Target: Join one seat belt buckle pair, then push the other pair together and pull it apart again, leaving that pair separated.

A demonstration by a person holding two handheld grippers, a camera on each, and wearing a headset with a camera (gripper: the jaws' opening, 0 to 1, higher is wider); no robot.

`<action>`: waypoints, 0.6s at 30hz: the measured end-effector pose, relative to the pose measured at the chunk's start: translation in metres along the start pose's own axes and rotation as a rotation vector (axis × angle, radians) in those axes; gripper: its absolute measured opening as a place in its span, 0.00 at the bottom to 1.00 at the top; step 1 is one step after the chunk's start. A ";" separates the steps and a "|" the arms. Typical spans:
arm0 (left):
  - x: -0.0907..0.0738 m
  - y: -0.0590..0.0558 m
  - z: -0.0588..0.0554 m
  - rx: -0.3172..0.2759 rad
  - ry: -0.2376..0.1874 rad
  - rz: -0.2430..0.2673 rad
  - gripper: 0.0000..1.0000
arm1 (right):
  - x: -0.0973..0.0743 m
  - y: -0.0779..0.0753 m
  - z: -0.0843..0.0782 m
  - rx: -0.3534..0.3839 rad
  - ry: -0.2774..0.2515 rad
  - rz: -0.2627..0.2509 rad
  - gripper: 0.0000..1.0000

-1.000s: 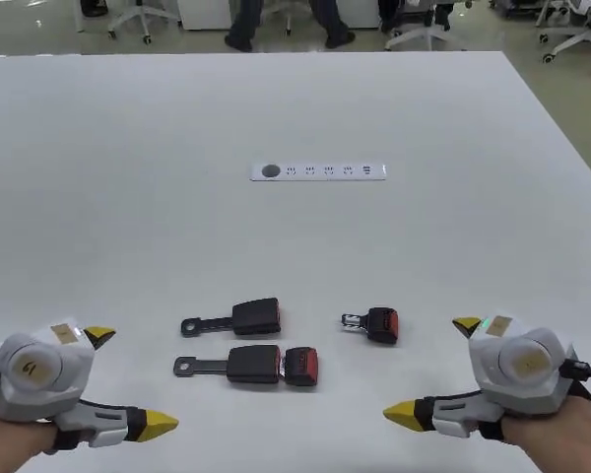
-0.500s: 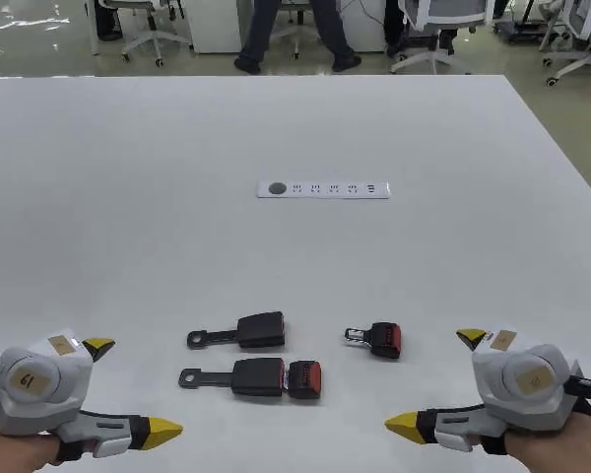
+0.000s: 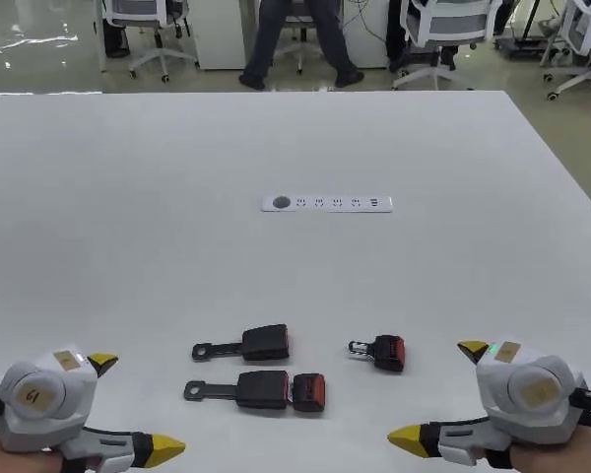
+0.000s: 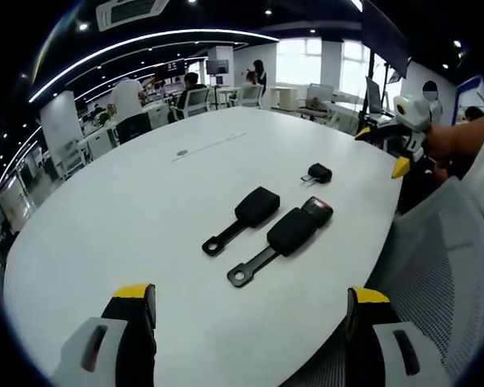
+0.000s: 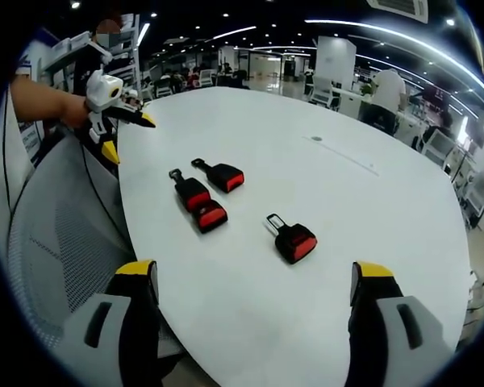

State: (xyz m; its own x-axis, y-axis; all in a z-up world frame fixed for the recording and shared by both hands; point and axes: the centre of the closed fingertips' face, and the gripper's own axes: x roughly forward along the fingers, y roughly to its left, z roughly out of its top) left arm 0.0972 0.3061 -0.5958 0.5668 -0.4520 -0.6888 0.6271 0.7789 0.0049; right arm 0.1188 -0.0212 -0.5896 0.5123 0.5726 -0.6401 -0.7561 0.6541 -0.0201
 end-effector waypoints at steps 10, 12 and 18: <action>0.002 0.004 0.004 -0.006 -0.019 0.002 1.00 | -0.002 0.006 -0.002 -0.008 0.005 0.007 0.99; 0.001 0.003 0.005 -0.010 -0.020 0.004 1.00 | -0.004 0.006 -0.002 -0.009 0.006 0.004 0.99; 0.002 -0.002 0.001 -0.015 -0.016 -0.004 1.00 | -0.003 0.007 -0.005 -0.005 0.002 0.009 0.99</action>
State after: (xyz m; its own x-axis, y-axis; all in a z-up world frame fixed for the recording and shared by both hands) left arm 0.0973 0.3030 -0.5966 0.5730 -0.4616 -0.6772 0.6213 0.7835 -0.0084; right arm 0.1096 -0.0205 -0.5921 0.5049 0.5774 -0.6416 -0.7626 0.6466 -0.0182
